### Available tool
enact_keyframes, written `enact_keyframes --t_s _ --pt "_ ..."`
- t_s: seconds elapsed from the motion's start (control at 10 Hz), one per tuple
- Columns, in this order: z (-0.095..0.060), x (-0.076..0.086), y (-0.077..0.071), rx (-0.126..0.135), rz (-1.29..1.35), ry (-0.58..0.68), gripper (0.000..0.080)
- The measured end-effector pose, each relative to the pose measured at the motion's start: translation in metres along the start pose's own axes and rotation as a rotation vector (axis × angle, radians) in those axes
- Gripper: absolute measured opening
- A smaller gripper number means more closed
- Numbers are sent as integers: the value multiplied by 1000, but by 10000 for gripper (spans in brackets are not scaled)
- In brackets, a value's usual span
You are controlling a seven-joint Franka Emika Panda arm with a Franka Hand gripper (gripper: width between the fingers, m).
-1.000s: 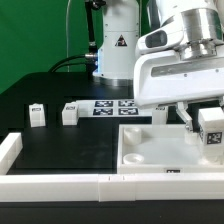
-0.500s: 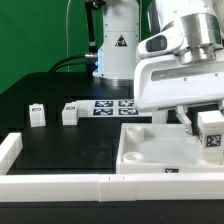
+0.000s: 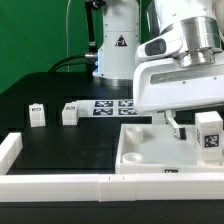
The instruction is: Assemble one leg
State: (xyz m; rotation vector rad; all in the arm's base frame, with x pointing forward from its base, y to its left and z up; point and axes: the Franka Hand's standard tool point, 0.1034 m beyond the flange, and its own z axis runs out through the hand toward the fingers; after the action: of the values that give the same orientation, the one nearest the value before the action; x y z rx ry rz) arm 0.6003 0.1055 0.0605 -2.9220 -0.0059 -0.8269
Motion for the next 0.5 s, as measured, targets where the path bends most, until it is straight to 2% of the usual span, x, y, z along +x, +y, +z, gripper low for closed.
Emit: enact_keyframes --t_s 0.1,0.5 --pt "0 0 0 0 0 0 640" --pt "-4 3 -1 2 2 -10 648"
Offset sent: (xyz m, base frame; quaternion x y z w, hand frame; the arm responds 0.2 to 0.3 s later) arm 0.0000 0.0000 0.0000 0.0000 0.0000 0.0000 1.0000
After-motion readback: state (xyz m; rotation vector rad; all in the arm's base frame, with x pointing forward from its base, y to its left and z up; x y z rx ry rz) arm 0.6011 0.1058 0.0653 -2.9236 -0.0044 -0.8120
